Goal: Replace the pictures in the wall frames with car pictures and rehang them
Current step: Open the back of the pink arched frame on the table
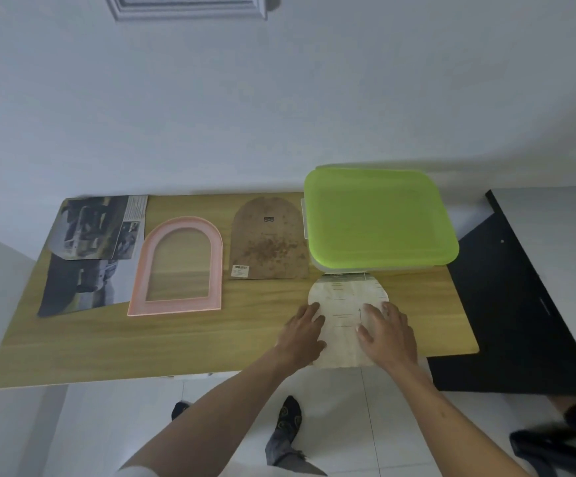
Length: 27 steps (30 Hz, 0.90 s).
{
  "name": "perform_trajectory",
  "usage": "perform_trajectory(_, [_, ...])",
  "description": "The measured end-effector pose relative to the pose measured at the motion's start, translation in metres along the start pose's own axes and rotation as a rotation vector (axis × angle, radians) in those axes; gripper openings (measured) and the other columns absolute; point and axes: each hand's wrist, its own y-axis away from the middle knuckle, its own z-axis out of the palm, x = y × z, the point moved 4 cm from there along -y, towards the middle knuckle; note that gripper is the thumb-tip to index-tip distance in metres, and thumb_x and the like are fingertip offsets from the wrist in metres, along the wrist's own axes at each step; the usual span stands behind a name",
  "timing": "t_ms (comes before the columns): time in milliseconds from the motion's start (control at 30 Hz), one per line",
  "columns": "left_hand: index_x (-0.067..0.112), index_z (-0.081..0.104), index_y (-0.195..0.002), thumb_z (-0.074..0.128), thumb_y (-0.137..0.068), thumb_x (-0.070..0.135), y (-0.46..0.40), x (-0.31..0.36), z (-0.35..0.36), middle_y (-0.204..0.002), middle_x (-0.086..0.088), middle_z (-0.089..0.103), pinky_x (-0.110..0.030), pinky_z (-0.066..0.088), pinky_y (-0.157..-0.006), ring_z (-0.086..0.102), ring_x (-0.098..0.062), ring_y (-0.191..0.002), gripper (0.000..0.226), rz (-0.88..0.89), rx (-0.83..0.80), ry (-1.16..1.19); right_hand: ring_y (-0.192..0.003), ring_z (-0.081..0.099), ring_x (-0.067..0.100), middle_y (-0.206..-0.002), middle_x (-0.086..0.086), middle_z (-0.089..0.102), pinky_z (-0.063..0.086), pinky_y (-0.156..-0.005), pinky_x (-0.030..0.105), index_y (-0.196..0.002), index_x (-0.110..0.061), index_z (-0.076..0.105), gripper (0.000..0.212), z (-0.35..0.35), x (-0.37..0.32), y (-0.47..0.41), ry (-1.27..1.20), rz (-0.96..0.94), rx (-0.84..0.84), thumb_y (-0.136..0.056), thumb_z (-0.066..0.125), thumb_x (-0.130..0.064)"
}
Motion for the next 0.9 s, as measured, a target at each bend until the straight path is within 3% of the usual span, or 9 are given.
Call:
perform_trajectory(100, [0.006,0.041,-0.143,0.06,-0.093,0.028,-0.001,-0.002,0.0,-0.16,-0.009,0.017,-0.04,0.033,-0.112,0.016,-0.026,-0.146,0.058,0.015,0.021,0.01,-0.131,0.041,0.031,-0.147,0.012,0.04,0.045,-0.095,0.042,-0.137,-0.029,0.051,0.05,0.001,0.001,0.002,-0.008,-0.007,0.026,-0.091,0.056,-0.047])
perform_trajectory(233, [0.008,0.041,-0.144,0.061,-0.092,0.033,0.005,-0.008,-0.007,-0.157,-0.009,0.027,-0.043,0.036,-0.111,0.024,-0.026,-0.144,0.061,0.057,0.124,0.103,-0.12,0.052,0.034,-0.135,0.014,0.053,0.049,-0.09,0.045,-0.129,-0.015,0.058,0.049,-0.003,-0.007,0.006,-0.067,-0.084,0.195,-0.087,0.067,-0.037])
perform_trajectory(400, [0.01,0.049,-0.138,0.06,-0.091,0.039,0.023,-0.049,-0.035,-0.143,-0.004,0.046,-0.04,0.046,-0.099,0.041,-0.023,-0.133,0.056,-0.011,0.303,0.163,-0.11,0.059,0.031,-0.124,0.008,0.06,0.051,-0.086,0.043,-0.123,-0.013,0.06,0.046,-0.011,-0.051,0.0,-0.127,-0.245,0.266,-0.083,0.075,-0.029])
perform_trajectory(733, [0.01,0.057,-0.128,0.062,-0.089,0.037,0.077,-0.194,-0.11,-0.129,-0.004,0.056,-0.042,0.052,-0.084,0.05,-0.024,-0.121,0.048,-0.227,0.511,0.185,-0.101,0.062,0.027,-0.111,0.006,0.063,0.055,-0.082,0.041,-0.122,-0.013,0.06,0.04,-0.02,-0.22,-0.037,-0.161,-0.493,0.255,-0.088,0.068,-0.033])
perform_trajectory(900, [0.012,0.054,-0.131,0.06,-0.091,0.038,0.112,-0.291,-0.143,-0.131,-0.003,0.054,-0.039,0.051,-0.085,0.05,-0.022,-0.121,0.048,-0.314,0.552,0.15,-0.092,0.065,0.023,-0.114,0.004,0.062,0.056,-0.067,0.037,-0.122,-0.018,0.058,0.042,-0.012,-0.336,-0.05,-0.11,-0.591,0.191,-0.091,0.059,-0.046])
